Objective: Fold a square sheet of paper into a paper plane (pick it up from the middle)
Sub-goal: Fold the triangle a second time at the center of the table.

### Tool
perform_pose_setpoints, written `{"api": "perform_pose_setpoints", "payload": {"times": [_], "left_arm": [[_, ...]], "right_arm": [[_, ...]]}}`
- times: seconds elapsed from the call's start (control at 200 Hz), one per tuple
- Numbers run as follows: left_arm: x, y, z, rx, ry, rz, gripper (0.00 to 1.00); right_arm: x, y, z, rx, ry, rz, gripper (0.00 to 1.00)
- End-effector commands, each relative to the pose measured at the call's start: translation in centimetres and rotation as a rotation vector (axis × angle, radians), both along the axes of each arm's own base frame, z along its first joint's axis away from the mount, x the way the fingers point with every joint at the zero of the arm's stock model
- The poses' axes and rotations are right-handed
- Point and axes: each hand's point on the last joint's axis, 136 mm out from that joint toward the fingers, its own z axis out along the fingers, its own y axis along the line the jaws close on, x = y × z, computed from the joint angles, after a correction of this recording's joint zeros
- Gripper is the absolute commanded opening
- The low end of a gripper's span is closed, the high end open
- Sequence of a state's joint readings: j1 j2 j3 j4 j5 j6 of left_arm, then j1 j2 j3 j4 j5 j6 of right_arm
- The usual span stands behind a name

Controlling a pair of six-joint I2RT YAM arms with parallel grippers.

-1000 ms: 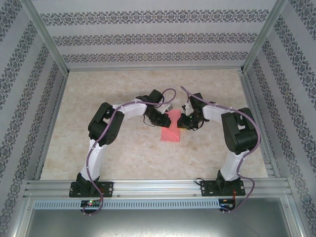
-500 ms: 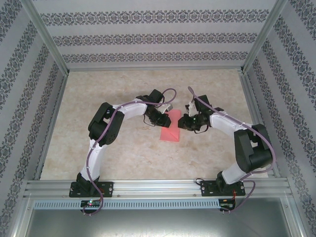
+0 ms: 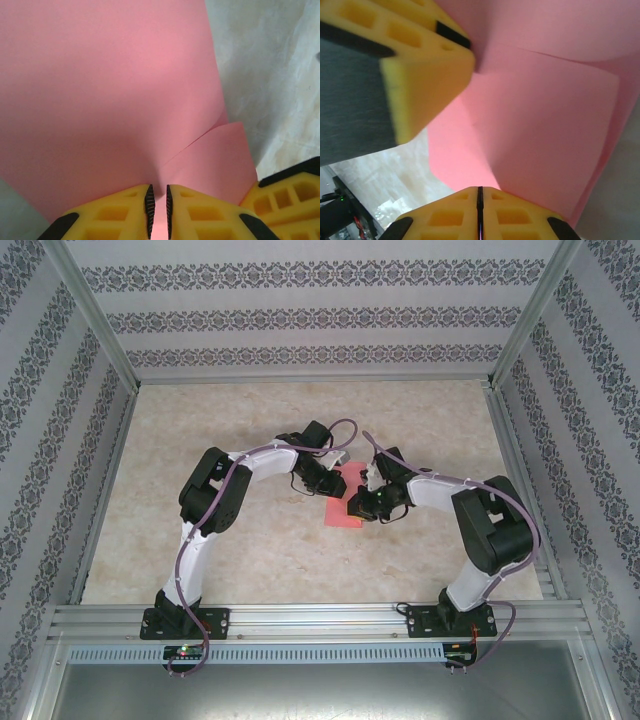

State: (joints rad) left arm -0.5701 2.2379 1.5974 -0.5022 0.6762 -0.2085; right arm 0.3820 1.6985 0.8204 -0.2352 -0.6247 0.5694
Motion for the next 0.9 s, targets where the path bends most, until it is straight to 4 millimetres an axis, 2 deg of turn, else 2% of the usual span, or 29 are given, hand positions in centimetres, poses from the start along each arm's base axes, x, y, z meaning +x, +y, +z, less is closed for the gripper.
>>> {"api": "perform_pose_setpoints", "payload": {"times": [0.0,0.2,0.495,0.894], "left_arm": [[-1.5,4.1,-6.6,0.232,0.071,0.029,0.2],[-1.5,4.4,-6.6,0.242,0.072,0.028,0.21],[-1.2,4.6,-6.9,0.257,0.069,0.033,0.2],[-1.2,5.2,-7.3,0.275,0.075,0.032,0.2]], "right_arm": [[0.9,-0.2,-0.3,-0.028,-0.029,0.012,0.09],[0.6,-0.4,-1.0,-0.032,-0.014,0.013,0.09],[-1.1,-1.3,-2.3,-0.041,0.022,0.006,0.09],[-3.4,-2.3,-2.8,-0.025,0.051,-0.025,0.08]]}}
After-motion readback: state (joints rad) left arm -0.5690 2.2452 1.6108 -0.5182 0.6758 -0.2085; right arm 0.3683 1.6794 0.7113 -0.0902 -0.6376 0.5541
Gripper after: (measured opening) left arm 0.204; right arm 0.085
